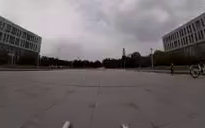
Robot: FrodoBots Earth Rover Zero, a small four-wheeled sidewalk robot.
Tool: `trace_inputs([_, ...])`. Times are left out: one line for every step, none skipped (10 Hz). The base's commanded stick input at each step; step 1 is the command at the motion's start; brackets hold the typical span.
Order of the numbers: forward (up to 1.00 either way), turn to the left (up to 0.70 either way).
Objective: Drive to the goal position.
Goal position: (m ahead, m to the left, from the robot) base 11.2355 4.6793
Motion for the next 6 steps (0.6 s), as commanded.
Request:
trace_inputs([0.7,0.0])
trace_inputs([0.7,0.0])
trace_inputs([0.7,0.0])
trace_inputs([0.7,0.0])
trace_inputs([0.7,0.0])
trace_inputs([0.7,0.0])
